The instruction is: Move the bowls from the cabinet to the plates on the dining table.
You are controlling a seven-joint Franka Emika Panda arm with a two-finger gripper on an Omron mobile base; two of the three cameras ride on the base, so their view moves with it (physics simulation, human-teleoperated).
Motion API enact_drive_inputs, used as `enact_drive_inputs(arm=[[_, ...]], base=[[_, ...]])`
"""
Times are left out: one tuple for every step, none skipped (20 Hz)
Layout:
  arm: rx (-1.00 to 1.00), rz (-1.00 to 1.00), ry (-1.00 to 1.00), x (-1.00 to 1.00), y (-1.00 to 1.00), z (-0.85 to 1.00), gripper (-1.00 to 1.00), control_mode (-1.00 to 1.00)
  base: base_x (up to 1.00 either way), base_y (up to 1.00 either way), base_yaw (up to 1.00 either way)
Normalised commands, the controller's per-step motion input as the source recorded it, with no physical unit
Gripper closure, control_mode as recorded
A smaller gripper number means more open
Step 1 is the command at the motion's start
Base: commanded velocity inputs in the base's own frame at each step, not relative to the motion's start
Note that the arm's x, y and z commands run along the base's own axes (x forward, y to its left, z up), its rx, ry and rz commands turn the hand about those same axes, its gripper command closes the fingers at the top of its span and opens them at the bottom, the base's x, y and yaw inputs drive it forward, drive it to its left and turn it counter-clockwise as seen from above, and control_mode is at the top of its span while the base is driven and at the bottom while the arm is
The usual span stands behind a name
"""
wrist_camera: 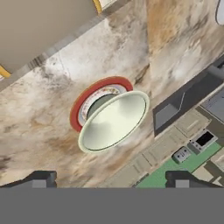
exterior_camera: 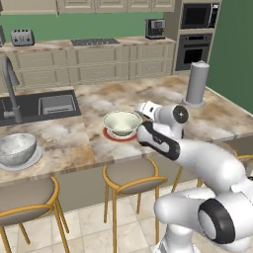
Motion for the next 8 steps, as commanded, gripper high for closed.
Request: enact_drive_inputs(arm=[[-0.29,0.0,-0.02,-0.87,0.17,1.0,-1.0,-1.0],[-0.29,0.0,-0.01,-0.9,0.15,1.0,-1.0,-1.0],[-0.29,-0.01,0.0,-0.93,0.14,1.0,-1.0,-1.0],[-0.28,-0.01,0.0,-0.91,0.13,1.0,-1.0,-1.0],[-0.29,-0.01,0.0,-0.9,0.19,1.0,-1.0,-1.0],[-0.3,-0.01,0.0,-0.88,0.24,1.0,-1.0,-1.0],[-0.29,-0.02,0.0,-0.9,0.23,1.0,-1.0,-1.0],[-0.29,-0.02,0.0,-0.84,0.24,1.0,-1.0,-1.0]], base=[[0.0,0.0,0.0],[0.0,0.0,0.0],[0.0,0.0,0.0],[0.0,0.0,0.0],[0.0,0.0,0.0],[0.0,0.0,0.0],[0.0,0.0,0.0],[0.0,0.0,0.0]])
